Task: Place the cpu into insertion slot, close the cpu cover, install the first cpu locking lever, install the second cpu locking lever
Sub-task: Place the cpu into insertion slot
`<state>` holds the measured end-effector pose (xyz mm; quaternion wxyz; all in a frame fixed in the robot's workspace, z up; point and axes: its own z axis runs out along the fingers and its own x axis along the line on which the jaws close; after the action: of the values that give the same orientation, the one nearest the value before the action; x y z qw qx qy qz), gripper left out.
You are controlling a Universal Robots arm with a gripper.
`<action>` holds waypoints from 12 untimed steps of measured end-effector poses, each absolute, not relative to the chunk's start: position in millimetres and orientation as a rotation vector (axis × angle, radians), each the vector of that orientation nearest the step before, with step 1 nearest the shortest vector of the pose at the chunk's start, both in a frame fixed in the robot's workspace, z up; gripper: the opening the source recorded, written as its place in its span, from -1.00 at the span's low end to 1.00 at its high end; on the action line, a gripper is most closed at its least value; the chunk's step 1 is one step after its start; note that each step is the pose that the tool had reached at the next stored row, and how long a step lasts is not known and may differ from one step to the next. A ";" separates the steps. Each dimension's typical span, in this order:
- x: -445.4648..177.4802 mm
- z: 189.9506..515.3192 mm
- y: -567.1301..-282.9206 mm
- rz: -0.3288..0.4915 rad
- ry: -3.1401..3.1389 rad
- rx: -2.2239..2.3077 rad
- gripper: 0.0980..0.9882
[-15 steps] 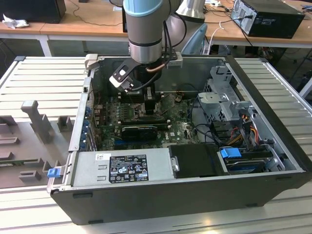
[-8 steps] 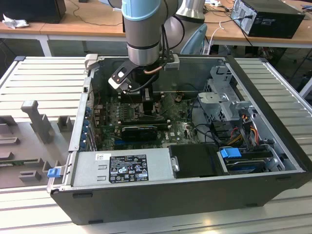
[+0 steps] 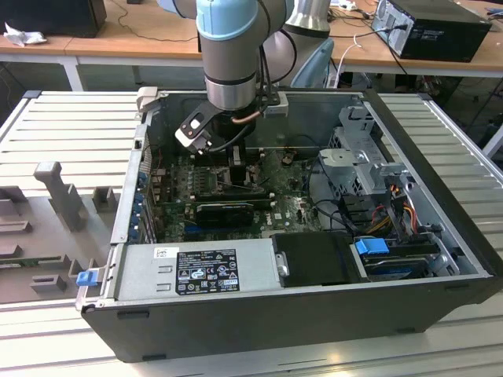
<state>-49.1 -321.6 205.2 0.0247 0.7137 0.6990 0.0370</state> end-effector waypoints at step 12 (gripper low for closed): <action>-49.3 199.2 -318.0 0.114 2.153 2.216 -0.03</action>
<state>-49.3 -318.0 199.2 0.0248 0.7166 0.6961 0.0369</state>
